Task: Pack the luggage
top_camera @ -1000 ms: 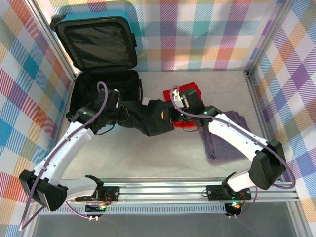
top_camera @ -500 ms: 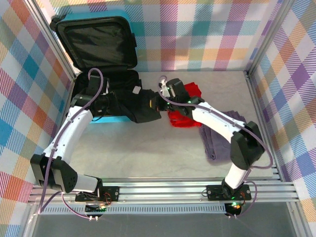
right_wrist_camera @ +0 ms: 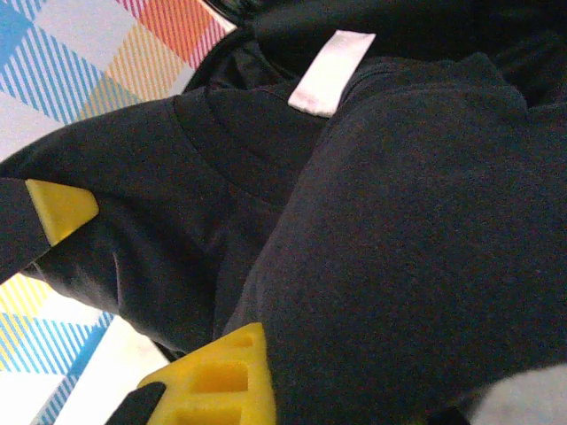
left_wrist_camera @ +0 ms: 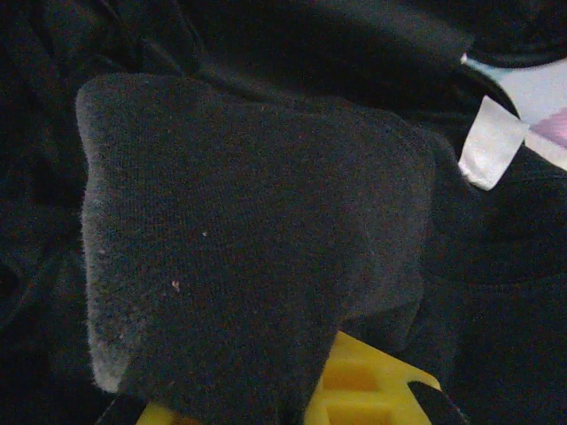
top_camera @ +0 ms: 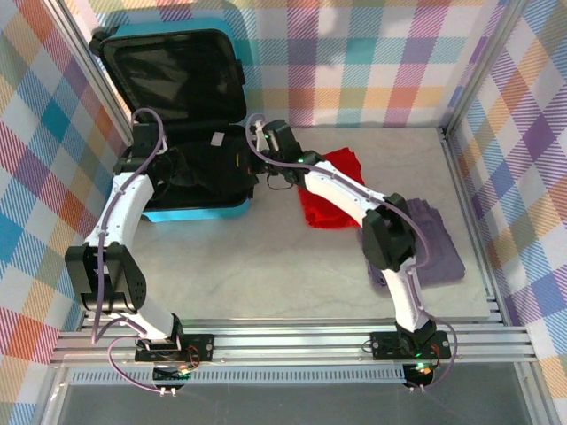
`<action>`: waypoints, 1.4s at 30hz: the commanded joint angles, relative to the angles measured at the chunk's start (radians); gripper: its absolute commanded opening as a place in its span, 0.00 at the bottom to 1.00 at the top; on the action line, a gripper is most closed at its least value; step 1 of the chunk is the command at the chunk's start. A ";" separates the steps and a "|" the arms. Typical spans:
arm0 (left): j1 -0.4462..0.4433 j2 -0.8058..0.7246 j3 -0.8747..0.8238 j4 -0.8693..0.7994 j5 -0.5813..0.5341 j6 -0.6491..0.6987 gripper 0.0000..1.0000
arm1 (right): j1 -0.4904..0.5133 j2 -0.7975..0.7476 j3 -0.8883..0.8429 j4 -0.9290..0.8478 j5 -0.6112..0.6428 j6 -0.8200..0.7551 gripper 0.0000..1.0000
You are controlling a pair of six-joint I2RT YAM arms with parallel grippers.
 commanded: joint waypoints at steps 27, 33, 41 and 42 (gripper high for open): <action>0.225 0.224 0.047 0.249 0.145 0.100 0.00 | 0.027 0.434 0.523 -0.079 -0.021 -0.024 0.10; 0.234 0.270 0.097 0.158 0.100 0.126 0.15 | 0.027 0.426 0.529 -0.115 0.011 -0.037 0.23; 0.282 0.306 0.161 0.092 0.035 0.128 0.54 | 0.024 0.388 0.529 -0.187 0.088 -0.064 0.50; 0.281 0.305 0.168 0.083 0.029 0.130 0.56 | 0.021 0.383 0.529 -0.196 0.099 -0.065 0.54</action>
